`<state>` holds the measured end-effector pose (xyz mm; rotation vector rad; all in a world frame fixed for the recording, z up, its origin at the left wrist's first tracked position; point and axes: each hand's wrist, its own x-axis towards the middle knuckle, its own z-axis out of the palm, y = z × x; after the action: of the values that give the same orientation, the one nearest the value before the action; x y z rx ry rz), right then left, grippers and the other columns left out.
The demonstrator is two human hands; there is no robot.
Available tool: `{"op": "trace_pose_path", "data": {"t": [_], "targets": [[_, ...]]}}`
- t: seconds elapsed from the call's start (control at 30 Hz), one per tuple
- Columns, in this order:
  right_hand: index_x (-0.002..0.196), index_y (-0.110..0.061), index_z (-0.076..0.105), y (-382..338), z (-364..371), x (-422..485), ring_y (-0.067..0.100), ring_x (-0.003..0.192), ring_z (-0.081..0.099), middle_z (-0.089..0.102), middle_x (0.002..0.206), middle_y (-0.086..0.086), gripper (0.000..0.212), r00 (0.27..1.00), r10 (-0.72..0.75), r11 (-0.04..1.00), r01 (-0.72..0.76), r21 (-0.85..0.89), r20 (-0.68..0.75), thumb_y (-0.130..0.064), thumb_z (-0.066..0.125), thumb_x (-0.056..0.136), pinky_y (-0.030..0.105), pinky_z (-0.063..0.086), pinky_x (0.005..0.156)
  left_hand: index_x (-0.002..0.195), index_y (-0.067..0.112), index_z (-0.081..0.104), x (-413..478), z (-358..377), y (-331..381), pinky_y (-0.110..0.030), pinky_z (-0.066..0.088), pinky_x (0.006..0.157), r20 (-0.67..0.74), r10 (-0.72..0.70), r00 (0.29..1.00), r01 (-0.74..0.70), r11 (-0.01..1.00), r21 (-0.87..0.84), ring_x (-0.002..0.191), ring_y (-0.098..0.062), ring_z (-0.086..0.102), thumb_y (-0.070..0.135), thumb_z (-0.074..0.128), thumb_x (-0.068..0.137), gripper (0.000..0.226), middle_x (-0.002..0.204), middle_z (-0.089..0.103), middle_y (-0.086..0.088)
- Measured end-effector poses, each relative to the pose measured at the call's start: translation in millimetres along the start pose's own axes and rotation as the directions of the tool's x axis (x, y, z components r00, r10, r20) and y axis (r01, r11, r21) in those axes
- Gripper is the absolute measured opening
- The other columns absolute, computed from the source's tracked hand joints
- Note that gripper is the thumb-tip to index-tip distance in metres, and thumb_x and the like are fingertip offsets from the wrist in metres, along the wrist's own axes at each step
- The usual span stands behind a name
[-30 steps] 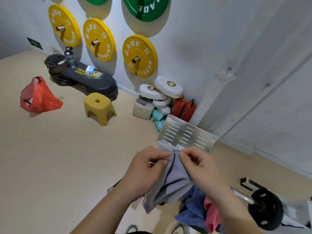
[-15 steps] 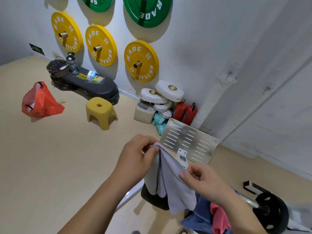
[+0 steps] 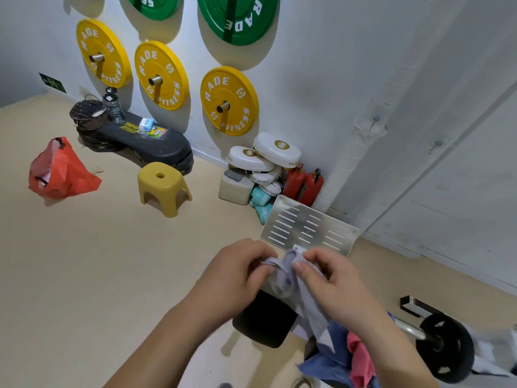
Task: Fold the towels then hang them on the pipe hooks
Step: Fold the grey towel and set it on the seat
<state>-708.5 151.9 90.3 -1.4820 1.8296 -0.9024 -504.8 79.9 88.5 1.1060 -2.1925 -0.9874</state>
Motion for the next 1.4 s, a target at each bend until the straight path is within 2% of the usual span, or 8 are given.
{"op": "trace_pose_path", "data": {"t": [0.23, 0.37, 0.57, 0.63, 0.77, 0.93, 1.27, 1.4], "targets": [[0.092, -0.031, 0.079, -25, -12, -10, 0.008, 0.090, 0.072, 0.078, 0.091, -0.009, 0.015, 0.990, -0.029, 0.998, 0.020, 0.061, 0.141, -0.018, 0.073, 0.095, 0.028, 0.058, 0.081, 0.116, 0.033, 0.069, -7, 15, 10, -0.013, 0.047, 0.082, 0.035, 0.045, 0.998, -0.040, 0.991, -0.125, 0.099, 0.001, 0.061, 0.016, 0.060, 0.096, 0.027, 0.106, 0.068, 0.015], [0.086, -0.021, 0.079, -8, -23, -18, 0.020, 0.079, 0.071, 0.077, 0.084, 0.011, 0.005, 0.982, 0.174, 0.944, -0.188, 0.272, 0.077, -0.020, 0.078, 0.091, 0.044, 0.060, 0.078, 0.109, 0.035, 0.071, -9, 11, 8, -0.009, 0.048, 0.080, -0.039, -0.063, 0.997, 0.054, 0.978, -0.200, 0.098, 0.002, 0.062, 0.020, 0.061, 0.098, 0.021, 0.102, 0.069, 0.018], [0.088, -0.015, 0.076, 2, -27, -28, 0.026, 0.084, 0.072, 0.078, 0.088, 0.015, 0.007, 0.918, 0.339, 0.806, -0.171, 0.567, -0.205, -0.021, 0.074, 0.091, 0.043, 0.059, 0.082, 0.111, 0.032, 0.067, 1, 15, -9, -0.015, 0.052, 0.071, -0.100, -0.391, 0.915, 0.336, 0.876, -0.347, 0.075, -0.006, 0.064, 0.023, 0.073, 0.091, 0.022, 0.077, 0.067, 0.008], [0.092, -0.012, 0.075, 5, -30, -29, 0.028, 0.083, 0.074, 0.079, 0.087, 0.013, 0.009, 0.890, 0.374, 0.820, -0.186, 0.542, -0.260, -0.020, 0.074, 0.093, 0.042, 0.061, 0.078, 0.094, 0.020, 0.071, 1, 14, -17, -0.031, 0.058, 0.067, -0.139, -0.522, 0.842, 0.434, 0.807, -0.399, 0.066, -0.017, 0.066, 0.020, 0.078, 0.087, 0.010, 0.069, 0.068, -0.002], [0.088, -0.008, 0.073, 2, -22, -33, 0.022, 0.069, 0.072, 0.077, 0.075, 0.013, 0.008, 0.880, 0.384, 0.837, -0.204, 0.507, -0.280, -0.012, 0.079, 0.088, 0.025, 0.058, 0.059, 0.076, 0.019, 0.073, -3, 12, 4, -0.017, 0.050, 0.052, -0.146, -0.458, 0.877, 0.369, 0.836, -0.407, 0.056, -0.004, 0.063, 0.024, 0.078, 0.087, 0.013, 0.066, 0.071, 0.001], [0.083, -0.018, 0.078, -14, 7, -34, 0.015, 0.074, 0.076, 0.079, 0.078, 0.006, 0.007, 0.913, 0.366, 0.831, -0.232, 0.505, -0.182, -0.013, 0.079, 0.089, 0.023, 0.059, 0.063, 0.084, 0.019, 0.071, -13, 36, 39, -0.009, 0.050, 0.057, 0.002, -0.374, 0.928, 0.325, 0.803, -0.499, 0.064, 0.004, 0.064, 0.023, 0.071, 0.094, 0.011, 0.077, 0.073, 0.005], [0.090, -0.020, 0.083, -21, 18, -42, 0.019, 0.089, 0.079, 0.082, 0.089, 0.003, 0.013, 0.911, 0.394, 0.796, -0.274, 0.541, -0.119, -0.011, 0.075, 0.092, 0.044, 0.062, 0.092, 0.103, 0.011, 0.079, -28, 48, 40, -0.032, 0.062, 0.087, 0.164, -0.551, 0.818, 0.423, 0.385, -0.820, 0.096, -0.020, 0.077, 0.007, 0.072, 0.093, 0.013, 0.097, 0.081, -0.008], [0.096, -0.017, 0.082, -25, 20, -45, 0.017, 0.090, 0.079, 0.082, 0.090, 0.002, 0.012, 0.917, 0.390, 0.797, -0.291, 0.530, -0.083, -0.011, 0.072, 0.094, 0.041, 0.063, 0.090, 0.090, 0.012, 0.081, -30, 49, 45, -0.018, 0.059, 0.066, 0.066, -0.605, 0.793, 0.405, 0.443, -0.800, 0.080, -0.014, 0.077, 0.009, 0.078, 0.087, 0.005, 0.083, 0.081, -0.004]]}}
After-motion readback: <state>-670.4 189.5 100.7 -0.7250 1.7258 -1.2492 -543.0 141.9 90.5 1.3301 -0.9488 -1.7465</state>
